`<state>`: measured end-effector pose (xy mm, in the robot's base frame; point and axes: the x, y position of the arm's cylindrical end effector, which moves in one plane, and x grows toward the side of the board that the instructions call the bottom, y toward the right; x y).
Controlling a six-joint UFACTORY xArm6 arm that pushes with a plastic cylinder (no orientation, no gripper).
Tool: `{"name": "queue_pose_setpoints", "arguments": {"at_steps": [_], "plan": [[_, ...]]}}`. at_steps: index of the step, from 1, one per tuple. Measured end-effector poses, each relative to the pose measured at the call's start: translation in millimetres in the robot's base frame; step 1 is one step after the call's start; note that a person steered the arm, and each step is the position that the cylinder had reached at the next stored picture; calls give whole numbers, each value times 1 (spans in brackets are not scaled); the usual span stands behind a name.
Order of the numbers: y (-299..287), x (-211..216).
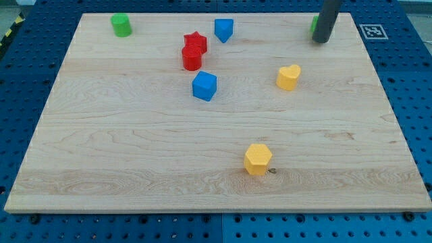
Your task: Push the blue cube to the center left of the board
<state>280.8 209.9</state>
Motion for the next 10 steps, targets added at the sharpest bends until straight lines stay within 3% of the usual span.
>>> {"name": "queue_pose_setpoints", "arguments": {"at_steps": [3, 5, 6, 7, 8, 10], "plan": [[-1, 16], [-59, 90], [-102, 85], [-113, 56], [-116, 65], [-148, 132]]}}
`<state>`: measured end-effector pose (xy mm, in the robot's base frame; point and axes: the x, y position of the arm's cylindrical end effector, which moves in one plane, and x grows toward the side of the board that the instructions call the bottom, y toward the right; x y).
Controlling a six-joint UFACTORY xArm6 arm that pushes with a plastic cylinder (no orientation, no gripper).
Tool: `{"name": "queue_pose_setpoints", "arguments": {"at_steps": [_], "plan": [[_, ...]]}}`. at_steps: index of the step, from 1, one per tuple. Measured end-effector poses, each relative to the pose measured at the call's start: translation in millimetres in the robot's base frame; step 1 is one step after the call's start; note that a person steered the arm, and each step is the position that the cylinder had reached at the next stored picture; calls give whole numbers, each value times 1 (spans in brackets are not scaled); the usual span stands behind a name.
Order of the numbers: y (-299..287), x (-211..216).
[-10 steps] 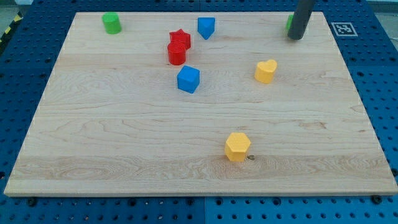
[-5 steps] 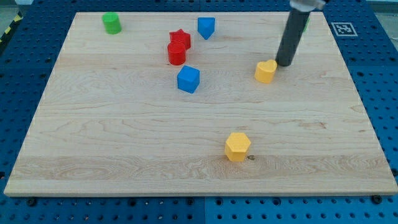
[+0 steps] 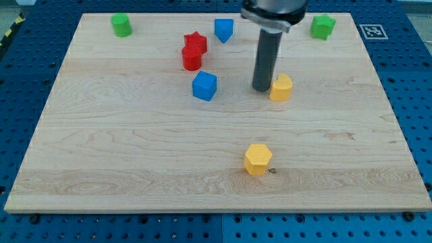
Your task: Push the blue cube to the center left of the board
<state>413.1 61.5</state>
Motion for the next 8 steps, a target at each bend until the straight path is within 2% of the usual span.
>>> {"name": "queue_pose_setpoints", "arguments": {"at_steps": [2, 3, 4, 5, 7, 8], "plan": [[-126, 10], [-107, 9], [-60, 7], [-71, -9], [-162, -12], [-163, -21]]}}
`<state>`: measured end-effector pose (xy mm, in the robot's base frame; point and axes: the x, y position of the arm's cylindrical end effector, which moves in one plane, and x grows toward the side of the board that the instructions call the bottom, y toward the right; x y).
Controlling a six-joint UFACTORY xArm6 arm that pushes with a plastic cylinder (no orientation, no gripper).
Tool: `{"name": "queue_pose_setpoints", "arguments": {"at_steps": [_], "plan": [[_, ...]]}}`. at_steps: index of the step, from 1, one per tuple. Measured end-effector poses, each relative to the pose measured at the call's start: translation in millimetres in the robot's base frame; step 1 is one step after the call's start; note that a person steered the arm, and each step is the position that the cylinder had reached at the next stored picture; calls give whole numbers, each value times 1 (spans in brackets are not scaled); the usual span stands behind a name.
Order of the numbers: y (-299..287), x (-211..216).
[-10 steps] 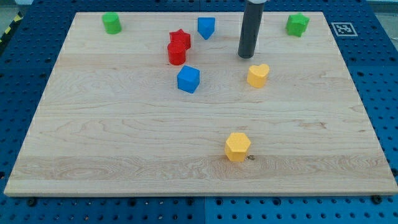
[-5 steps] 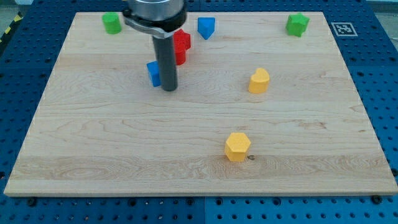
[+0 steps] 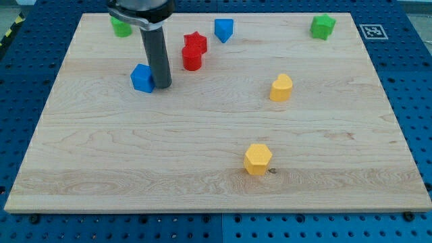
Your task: Push the blue cube to the center left of the board
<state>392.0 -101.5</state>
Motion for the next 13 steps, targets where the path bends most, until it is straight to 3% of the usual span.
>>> {"name": "queue_pose_setpoints", "arguments": {"at_steps": [1, 3, 5, 7, 9, 12, 13], "plan": [[-1, -18], [-64, 0], [-74, -43], [-82, 2], [-82, 6], [42, 20], [111, 48]]}}
